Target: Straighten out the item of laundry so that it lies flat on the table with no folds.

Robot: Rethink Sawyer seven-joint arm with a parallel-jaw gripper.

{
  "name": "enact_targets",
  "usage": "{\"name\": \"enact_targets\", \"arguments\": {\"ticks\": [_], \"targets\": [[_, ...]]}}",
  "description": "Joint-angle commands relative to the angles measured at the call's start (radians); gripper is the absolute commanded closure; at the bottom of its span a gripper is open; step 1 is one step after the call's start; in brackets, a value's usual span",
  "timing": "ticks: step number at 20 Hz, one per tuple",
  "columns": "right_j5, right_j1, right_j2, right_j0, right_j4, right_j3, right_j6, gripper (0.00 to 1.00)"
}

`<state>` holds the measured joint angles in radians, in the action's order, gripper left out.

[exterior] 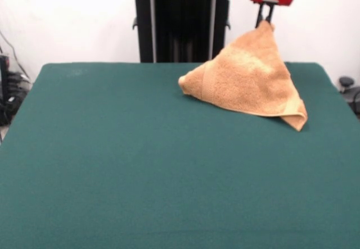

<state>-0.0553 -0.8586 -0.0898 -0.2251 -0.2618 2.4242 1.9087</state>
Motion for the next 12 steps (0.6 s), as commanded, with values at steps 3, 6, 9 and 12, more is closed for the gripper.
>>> {"name": "enact_targets", "arguments": {"ticks": [3,6,9,12], "targets": [[0.049,0.045,0.093,0.002,-0.049,0.02,0.264,1.0],[0.033,0.04,0.088,0.001,-0.049,0.016,0.257,1.0],[-0.009,0.037,0.059,-0.015,-0.051,-0.008,0.236,1.0],[-0.037,0.052,0.031,-0.02,-0.043,-0.043,0.208,1.0]]}}
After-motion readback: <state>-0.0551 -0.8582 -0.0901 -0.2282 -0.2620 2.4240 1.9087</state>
